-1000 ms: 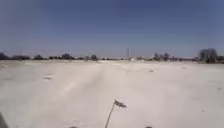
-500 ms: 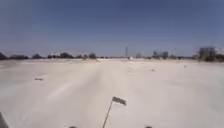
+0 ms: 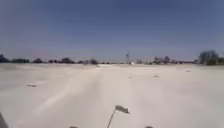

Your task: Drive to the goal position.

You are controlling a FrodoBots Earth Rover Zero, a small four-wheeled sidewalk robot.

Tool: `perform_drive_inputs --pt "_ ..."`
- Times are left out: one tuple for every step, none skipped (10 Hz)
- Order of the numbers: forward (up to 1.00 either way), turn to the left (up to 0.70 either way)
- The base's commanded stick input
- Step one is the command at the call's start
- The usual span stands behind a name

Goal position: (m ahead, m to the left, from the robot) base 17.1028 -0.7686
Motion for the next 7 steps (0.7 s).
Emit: perform_drive_inputs --pt "0.7 0.0" --pt "0.7 0.0" --pt "0.7 0.0" --pt "0.7 0.0" --pt "0.7 0.0" --pt "0.7 0.0" --pt "0.7 0.0"
